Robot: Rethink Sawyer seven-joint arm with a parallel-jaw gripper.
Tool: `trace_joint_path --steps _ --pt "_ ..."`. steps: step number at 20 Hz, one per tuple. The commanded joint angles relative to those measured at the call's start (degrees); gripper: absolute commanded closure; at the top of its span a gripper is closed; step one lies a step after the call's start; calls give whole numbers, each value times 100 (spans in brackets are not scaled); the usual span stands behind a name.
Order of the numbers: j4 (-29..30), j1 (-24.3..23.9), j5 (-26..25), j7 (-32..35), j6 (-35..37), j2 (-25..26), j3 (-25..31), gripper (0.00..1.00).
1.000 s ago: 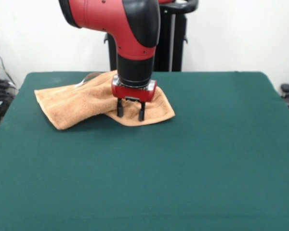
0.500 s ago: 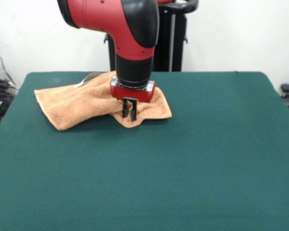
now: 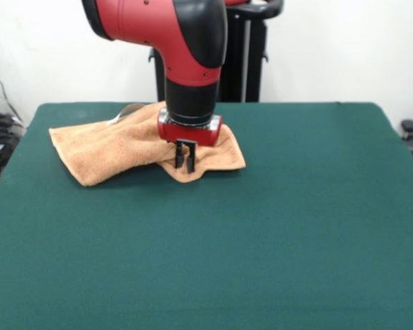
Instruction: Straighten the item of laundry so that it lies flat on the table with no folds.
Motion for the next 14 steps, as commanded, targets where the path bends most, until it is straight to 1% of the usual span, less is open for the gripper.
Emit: trace_joint_path --steps 1,6,8,11,14 --pt "-347 -112 -220 286 80 357 525 100" --pt "-319 -71 -118 310 82 289 843 100" --pt "-375 -69 -63 286 214 237 907 100" --pt "-579 -44 -88 137 461 191 902 100" --pt "-862 -103 -167 -43 558 297 923 100"
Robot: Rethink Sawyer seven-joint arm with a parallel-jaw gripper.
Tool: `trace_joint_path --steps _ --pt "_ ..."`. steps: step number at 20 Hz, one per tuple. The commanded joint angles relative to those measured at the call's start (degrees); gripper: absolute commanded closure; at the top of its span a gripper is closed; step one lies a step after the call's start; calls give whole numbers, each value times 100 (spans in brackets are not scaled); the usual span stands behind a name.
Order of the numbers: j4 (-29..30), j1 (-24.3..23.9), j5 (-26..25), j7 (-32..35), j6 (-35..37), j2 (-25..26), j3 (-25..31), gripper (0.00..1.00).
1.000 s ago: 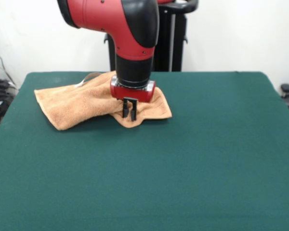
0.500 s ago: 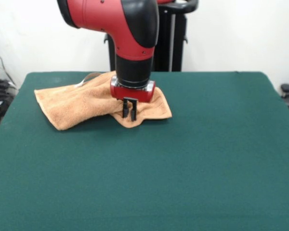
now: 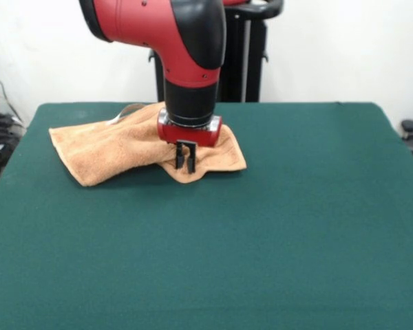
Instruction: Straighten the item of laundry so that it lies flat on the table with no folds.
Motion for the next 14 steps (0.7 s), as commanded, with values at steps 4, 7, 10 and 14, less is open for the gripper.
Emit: trace_joint_path --steps 4,7,10,14 --pt "-1224 -48 -245 -111 362 608 824 100" --pt "-1445 7 -284 -28 378 755 739 100" --pt "-1653 -49 -243 -42 625 909 760 100" --pt "-1976 -136 -250 -150 1039 1102 777 100"
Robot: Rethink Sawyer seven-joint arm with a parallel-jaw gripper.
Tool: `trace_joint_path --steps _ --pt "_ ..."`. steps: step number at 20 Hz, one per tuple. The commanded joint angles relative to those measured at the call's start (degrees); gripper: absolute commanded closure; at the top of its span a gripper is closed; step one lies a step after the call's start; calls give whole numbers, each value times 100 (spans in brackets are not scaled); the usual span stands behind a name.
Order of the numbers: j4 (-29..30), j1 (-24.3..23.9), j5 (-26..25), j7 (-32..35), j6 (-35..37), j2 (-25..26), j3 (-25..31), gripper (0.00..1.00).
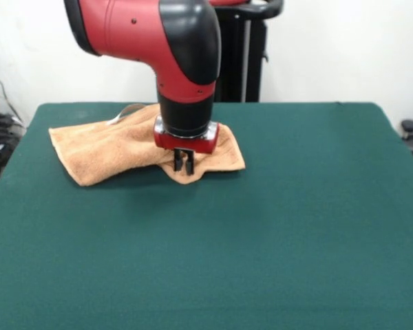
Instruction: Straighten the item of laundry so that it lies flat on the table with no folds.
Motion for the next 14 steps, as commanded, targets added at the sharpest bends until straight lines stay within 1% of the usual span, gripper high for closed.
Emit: trace_joint_path --steps 1,6,11,14 --pt "-1340 -153 -245 -210 -245 926 720 100" --pt "-1752 -225 -380 -328 -36 1200 762 100" --pt "-2279 -355 -552 -603 168 1541 907 100" --pt "-2510 -424 -642 -582 296 1651 969 100"
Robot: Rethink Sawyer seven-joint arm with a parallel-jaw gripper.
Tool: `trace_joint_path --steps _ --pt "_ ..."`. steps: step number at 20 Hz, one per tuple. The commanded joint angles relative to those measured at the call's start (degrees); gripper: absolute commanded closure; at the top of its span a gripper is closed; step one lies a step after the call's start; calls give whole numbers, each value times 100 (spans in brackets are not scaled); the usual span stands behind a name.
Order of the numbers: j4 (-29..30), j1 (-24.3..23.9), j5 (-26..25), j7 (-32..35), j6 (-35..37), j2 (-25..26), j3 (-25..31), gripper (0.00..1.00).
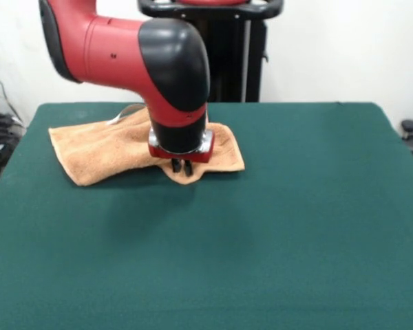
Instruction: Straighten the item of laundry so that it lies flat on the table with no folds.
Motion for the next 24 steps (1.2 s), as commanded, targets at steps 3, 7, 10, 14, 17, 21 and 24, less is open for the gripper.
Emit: trace_joint_path --steps 3,7,10,14,17,21,24 --pt "-1743 -339 -589 -542 -1174 1363 794 100" --pt "-1884 -419 -545 -428 -721 1368 824 100" --pt "-1799 -455 -593 -321 -555 1261 804 100" --pt "-1602 -490 -655 -221 -516 1091 807 100" --pt "-1429 -480 -698 -171 -514 929 797 100" --pt "-1226 -460 -743 -172 -500 713 793 100" --pt "-920 -439 -781 -106 -493 462 744 100"
